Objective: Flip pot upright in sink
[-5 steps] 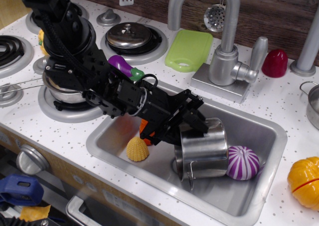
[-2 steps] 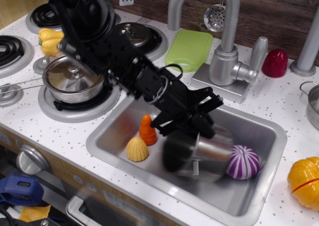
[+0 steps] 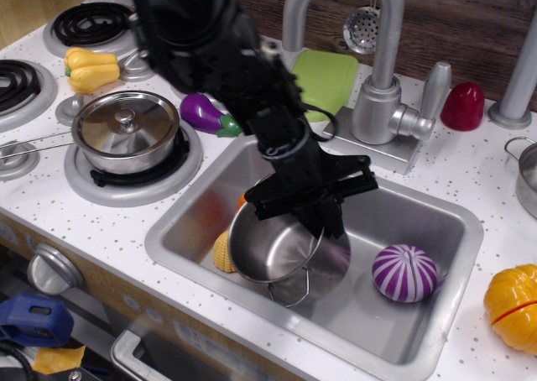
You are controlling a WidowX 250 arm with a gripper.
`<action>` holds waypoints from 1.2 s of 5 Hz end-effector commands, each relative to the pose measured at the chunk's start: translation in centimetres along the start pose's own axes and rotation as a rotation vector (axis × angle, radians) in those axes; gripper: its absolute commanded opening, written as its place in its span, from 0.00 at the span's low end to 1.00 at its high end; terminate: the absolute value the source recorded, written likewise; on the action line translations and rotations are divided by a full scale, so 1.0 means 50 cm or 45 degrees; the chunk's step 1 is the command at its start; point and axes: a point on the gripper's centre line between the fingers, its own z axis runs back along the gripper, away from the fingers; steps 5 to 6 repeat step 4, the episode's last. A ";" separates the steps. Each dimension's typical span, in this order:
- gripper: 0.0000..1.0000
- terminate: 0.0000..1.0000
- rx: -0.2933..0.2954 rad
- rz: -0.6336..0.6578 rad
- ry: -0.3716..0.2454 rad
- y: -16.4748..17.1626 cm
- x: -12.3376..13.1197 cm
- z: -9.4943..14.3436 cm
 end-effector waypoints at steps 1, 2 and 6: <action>1.00 0.00 0.085 0.047 -0.137 -0.029 -0.012 0.003; 1.00 0.00 0.066 0.040 -0.155 -0.024 -0.009 0.003; 1.00 1.00 0.066 0.040 -0.155 -0.024 -0.009 0.003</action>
